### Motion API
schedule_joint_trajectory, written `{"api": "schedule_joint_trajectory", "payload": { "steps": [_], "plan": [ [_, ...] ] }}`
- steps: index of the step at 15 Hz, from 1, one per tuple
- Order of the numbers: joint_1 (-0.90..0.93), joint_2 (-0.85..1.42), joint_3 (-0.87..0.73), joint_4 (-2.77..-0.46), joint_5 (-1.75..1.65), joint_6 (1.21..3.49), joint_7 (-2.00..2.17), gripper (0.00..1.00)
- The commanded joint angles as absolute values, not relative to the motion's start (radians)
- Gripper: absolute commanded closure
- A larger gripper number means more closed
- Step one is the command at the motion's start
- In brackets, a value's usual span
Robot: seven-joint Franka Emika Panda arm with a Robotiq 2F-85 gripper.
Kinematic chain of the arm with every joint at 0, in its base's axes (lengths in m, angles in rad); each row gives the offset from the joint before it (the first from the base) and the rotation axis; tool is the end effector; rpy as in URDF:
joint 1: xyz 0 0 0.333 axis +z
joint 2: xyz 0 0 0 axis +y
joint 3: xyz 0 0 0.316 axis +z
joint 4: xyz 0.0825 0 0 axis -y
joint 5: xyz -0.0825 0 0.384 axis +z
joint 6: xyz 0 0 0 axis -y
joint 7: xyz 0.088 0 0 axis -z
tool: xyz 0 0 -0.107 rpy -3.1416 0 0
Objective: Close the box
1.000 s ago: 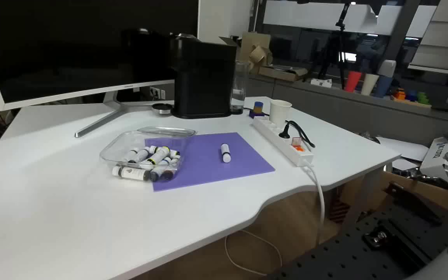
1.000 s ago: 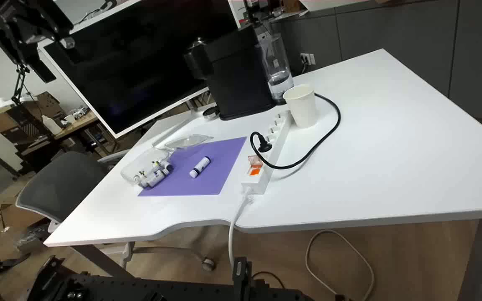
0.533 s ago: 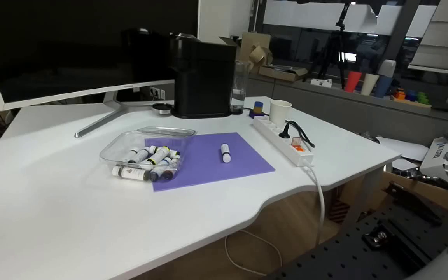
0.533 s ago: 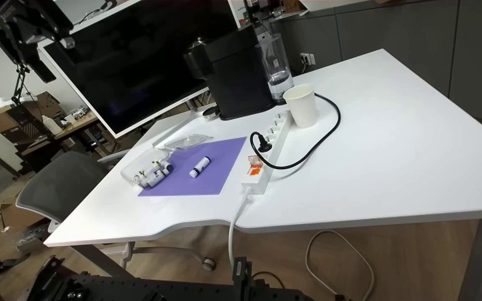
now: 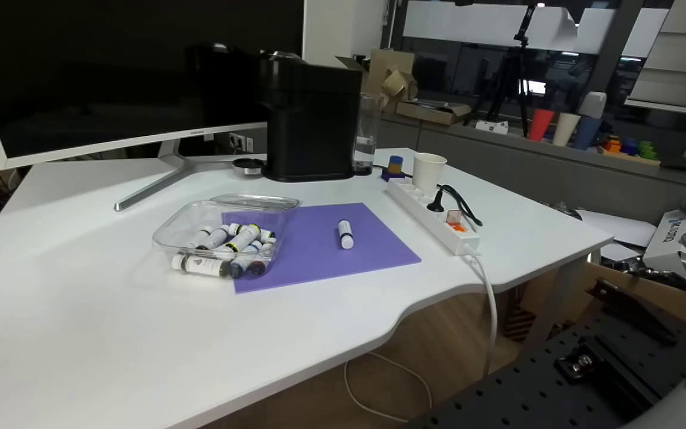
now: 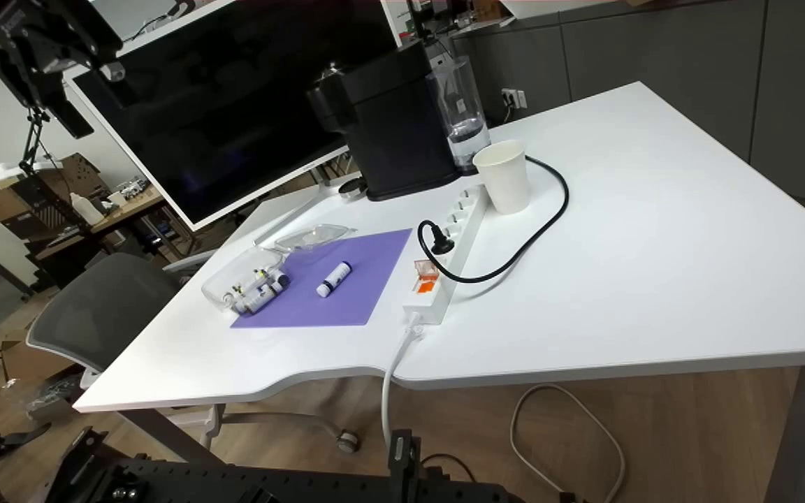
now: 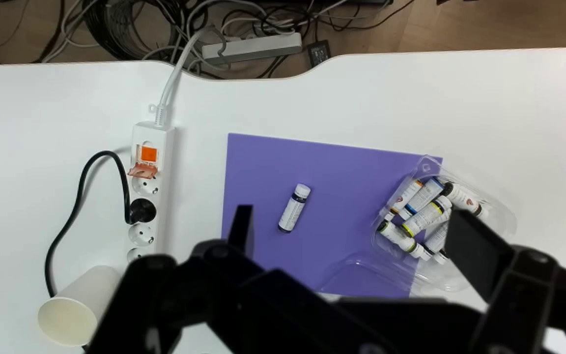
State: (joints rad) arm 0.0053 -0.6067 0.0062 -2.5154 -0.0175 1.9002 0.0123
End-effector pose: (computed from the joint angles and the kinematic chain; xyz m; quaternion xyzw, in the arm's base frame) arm 0.3643 0.0030 0.4824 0.9999 0.0019 -0.0041 0.0101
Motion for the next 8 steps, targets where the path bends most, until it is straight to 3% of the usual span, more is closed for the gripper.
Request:
{"api": "schedule_joint_trajectory", "payload": {
  "steps": [1, 8],
  "plan": [
    [-0.006, -0.605, 0.021, -2.521, -0.033, 1.924, 0.041, 0.00],
    [-0.116, -0.433, -0.018, -2.496, -0.031, 2.219, 0.165, 0.00]
  ]
}}
